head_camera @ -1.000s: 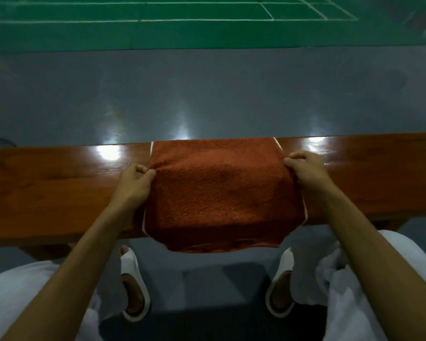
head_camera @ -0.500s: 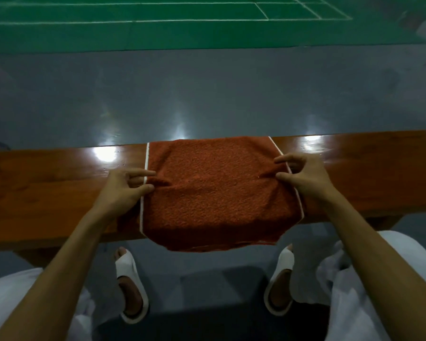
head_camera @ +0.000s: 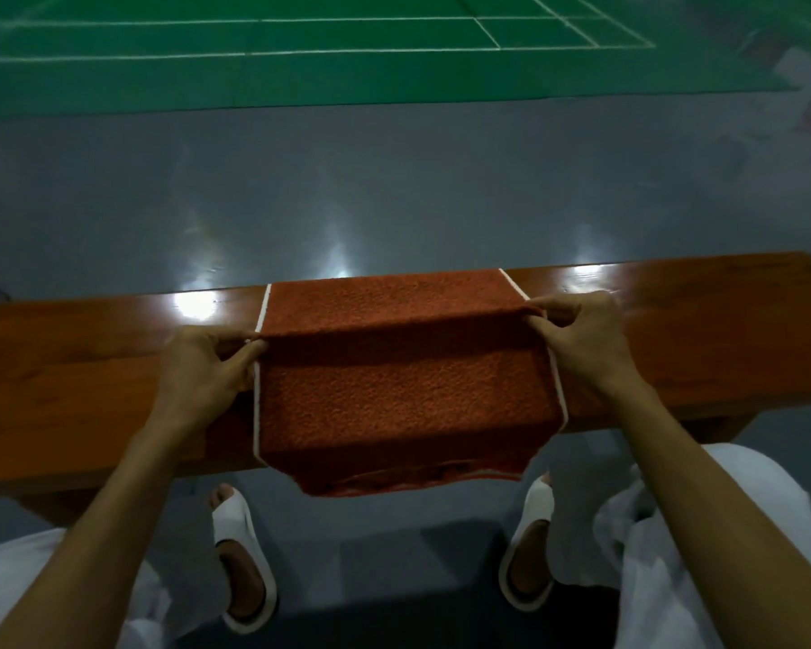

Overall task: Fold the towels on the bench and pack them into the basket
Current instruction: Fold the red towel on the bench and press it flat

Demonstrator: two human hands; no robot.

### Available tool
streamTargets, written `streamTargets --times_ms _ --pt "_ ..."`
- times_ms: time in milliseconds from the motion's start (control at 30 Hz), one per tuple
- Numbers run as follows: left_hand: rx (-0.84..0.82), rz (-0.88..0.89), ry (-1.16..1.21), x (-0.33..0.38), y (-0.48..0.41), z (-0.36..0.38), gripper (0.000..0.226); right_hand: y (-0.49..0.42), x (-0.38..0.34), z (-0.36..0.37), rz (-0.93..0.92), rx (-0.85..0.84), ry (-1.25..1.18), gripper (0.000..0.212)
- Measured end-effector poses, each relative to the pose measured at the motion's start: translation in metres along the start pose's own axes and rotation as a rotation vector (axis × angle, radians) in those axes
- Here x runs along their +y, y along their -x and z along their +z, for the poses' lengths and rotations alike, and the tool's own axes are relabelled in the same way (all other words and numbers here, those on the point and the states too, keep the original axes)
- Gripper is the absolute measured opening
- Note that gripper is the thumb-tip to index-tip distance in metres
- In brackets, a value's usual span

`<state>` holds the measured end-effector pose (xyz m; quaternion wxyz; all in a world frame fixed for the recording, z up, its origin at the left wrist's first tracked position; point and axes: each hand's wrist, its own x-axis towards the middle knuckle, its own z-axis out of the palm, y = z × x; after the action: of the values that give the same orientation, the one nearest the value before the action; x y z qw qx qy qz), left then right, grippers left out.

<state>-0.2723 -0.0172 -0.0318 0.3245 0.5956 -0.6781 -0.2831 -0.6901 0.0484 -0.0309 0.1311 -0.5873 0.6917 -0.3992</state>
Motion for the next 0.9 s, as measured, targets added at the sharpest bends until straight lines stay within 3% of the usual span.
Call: streamTargets --times_ms 133,267,433,600,733,900 --pt "0.059 0.015 0.04 0.003 0.001 -0.002 0.007 0.001 -0.001 -0.003 -0.087 0.115 0.125 0.015" --pt "0.013 -0.087 0.286 0.011 0.003 0.0 0.014 0.001 -0.008 -0.005 -0.068 0.168 0.161 0.014" --pt "-0.126 -0.346 0.633 0.021 -0.002 0.001 0.019 -0.003 -0.035 0.001 0.35 -0.004 -0.458 0.015" --pt "-0.123 -0.383 0.74 0.029 -0.024 0.003 0.017 -0.026 -0.058 0.013 0.486 -0.085 -0.784 0.016" --pt "-0.071 -0.304 0.871 0.05 -0.055 -0.009 0.016 -0.063 -0.076 0.012 0.405 -0.074 -0.94 0.021" --pt "0.012 -0.036 1.014 0.094 -0.083 -0.042 0.021 -0.099 -0.118 -0.019 0.135 0.004 -1.095 0.023"
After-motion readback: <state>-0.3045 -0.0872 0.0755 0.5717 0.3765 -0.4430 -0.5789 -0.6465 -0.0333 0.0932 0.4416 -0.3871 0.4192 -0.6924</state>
